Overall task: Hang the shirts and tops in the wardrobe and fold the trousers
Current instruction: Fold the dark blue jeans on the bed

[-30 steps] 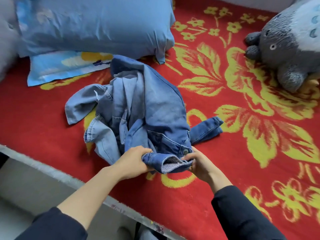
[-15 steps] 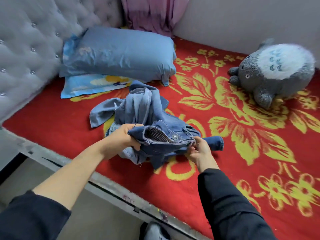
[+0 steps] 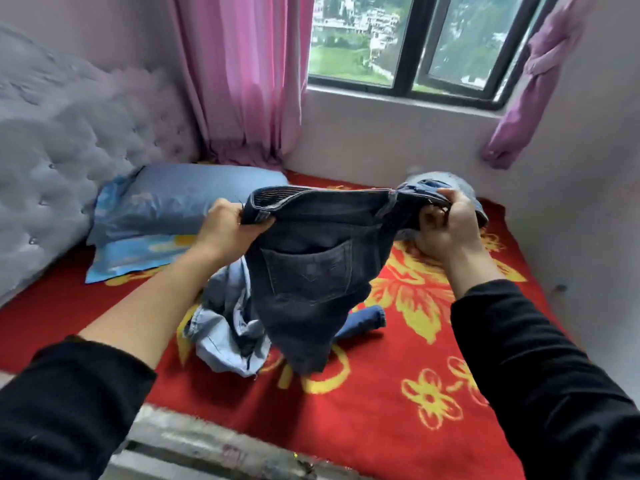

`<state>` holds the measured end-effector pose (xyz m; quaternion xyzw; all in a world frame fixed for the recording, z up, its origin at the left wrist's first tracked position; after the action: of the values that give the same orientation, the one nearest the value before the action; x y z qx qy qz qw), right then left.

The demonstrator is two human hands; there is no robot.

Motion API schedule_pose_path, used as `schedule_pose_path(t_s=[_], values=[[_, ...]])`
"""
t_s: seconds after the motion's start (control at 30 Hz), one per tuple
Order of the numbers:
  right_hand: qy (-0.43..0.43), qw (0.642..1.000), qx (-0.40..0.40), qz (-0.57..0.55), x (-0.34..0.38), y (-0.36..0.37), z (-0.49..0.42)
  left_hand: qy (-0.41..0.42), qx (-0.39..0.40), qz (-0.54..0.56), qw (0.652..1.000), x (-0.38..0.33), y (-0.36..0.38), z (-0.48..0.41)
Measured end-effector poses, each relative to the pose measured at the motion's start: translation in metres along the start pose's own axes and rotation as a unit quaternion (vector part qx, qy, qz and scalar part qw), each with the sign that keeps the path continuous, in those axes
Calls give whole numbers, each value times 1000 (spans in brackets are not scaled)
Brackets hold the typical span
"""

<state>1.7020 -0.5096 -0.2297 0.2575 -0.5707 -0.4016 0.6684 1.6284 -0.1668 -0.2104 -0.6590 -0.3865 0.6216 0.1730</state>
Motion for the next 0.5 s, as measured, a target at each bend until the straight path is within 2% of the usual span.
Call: schedule_pose_path(t_s=[0.07,0.13,0.23,0.3,0.4,0.47,0.5], values=[[-43,998,33,-34,38,18,24,19,-61,-81,995,-45,-21,-9],[-77,994,78,-11,71,36,52,16,-93,-69,993,-78,-34,-18],[-128,983,108,77,116,50,77,29,-99,82,991,-114,-36,-35],[-170,969,127,125,147,61,87,46,-114,201,972,-135,-37,-44],[-242,936,151,207,189,82,100,49,-174,316,931,-165,-38,-54],[-284,906,113,292,213,85,96,23,-174,376,910,-179,-20,-67],[-291,896,77,327,223,79,87,16,-139,402,905,-188,-1,-78]])
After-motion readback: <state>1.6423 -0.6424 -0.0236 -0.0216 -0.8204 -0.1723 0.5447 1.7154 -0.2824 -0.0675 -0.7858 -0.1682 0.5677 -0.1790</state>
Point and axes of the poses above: each hand's wrist, its own z-axis away from the middle knuckle, its own y-axis out of the palm, x = y × z, the point moved 10 cm from there along -z, towards the middle knuckle, and after that the axes turned 7 degrees about -z, right-handed, at the moved point
